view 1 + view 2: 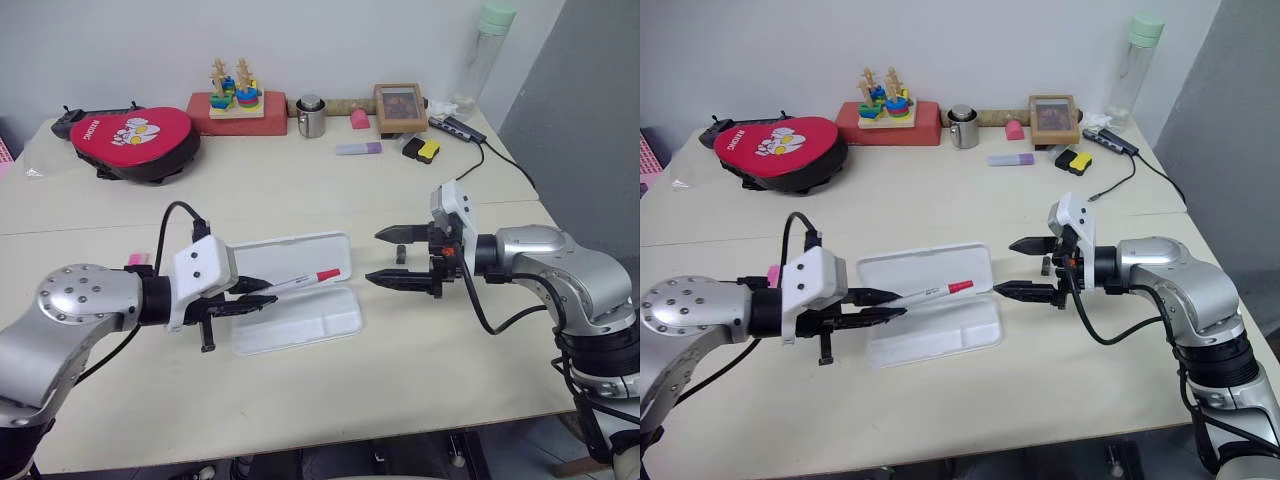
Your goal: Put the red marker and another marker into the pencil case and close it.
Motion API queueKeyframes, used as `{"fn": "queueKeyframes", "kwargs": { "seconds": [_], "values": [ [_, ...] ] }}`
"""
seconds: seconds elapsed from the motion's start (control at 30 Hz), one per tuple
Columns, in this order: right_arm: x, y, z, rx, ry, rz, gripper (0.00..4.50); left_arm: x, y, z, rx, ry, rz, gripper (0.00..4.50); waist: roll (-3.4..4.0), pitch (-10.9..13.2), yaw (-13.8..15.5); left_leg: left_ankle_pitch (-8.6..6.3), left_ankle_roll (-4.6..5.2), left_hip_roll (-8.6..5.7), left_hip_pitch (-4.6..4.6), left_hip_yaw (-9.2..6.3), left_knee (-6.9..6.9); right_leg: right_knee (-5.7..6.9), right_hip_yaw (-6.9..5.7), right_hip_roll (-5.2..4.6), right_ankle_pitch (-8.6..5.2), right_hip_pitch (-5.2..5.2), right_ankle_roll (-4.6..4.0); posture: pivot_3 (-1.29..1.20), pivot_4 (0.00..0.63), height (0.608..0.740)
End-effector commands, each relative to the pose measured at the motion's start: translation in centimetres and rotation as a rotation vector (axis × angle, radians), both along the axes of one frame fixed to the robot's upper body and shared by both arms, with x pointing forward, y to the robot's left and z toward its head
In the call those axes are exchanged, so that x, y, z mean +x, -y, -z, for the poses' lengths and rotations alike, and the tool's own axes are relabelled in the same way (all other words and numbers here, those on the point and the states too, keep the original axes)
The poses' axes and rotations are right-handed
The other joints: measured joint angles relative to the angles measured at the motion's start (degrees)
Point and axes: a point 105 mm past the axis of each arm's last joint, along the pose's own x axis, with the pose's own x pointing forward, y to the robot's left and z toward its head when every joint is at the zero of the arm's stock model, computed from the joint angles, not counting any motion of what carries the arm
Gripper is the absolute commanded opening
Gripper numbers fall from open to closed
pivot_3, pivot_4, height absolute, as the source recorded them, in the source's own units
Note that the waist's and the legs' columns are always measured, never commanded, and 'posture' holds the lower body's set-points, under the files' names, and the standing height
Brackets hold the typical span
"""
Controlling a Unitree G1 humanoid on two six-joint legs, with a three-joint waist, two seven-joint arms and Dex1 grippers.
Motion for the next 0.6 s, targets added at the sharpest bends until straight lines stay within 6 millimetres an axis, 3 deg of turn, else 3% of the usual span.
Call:
{"fn": "queueKeyframes", "kwargs": {
  "seconds": [0.03,0.3,0.37,0.6],
  "values": [
    [-0.3,0.0,-0.8,0.002,0.040,-0.019,4.50,0.6,0.0,0.7,0.076,0.051,0.055,0.42,0.01,0.01,-0.04,0.00,0.00,0.00,-0.01,0.01,0.00,-0.01,0.01,0.00,0.00,-0.01,0.00,0.00,0.150,0.740],
    [-0.7,0.2,-0.8,-0.003,0.040,-0.015,4.50,1.0,0.1,2.4,0.106,0.040,0.085,0.42,0.01,0.01,0.11,0.00,0.00,0.00,-0.08,0.01,0.00,-0.03,0.01,-0.01,0.00,-0.04,0.01,0.00,0.150,0.740],
    [-0.7,0.1,-0.8,-0.004,0.040,-0.016,4.50,1.1,0.1,2.8,0.103,0.032,0.080,1.12,0.02,0.01,0.11,0.00,0.00,0.00,-0.07,0.00,0.00,-0.03,0.00,-0.01,0.00,-0.04,0.01,0.00,0.150,0.740],
    [-0.8,0.0,-0.8,-0.004,0.038,-0.018,4.50,1.2,0.7,2.3,0.039,0.037,0.059,2.30,0.01,0.01,0.11,0.00,0.01,0.00,-0.06,-0.01,0.03,0.02,0.00,-0.01,0.01,-0.03,0.02,0.00,0.150,0.740]
  ]
}}
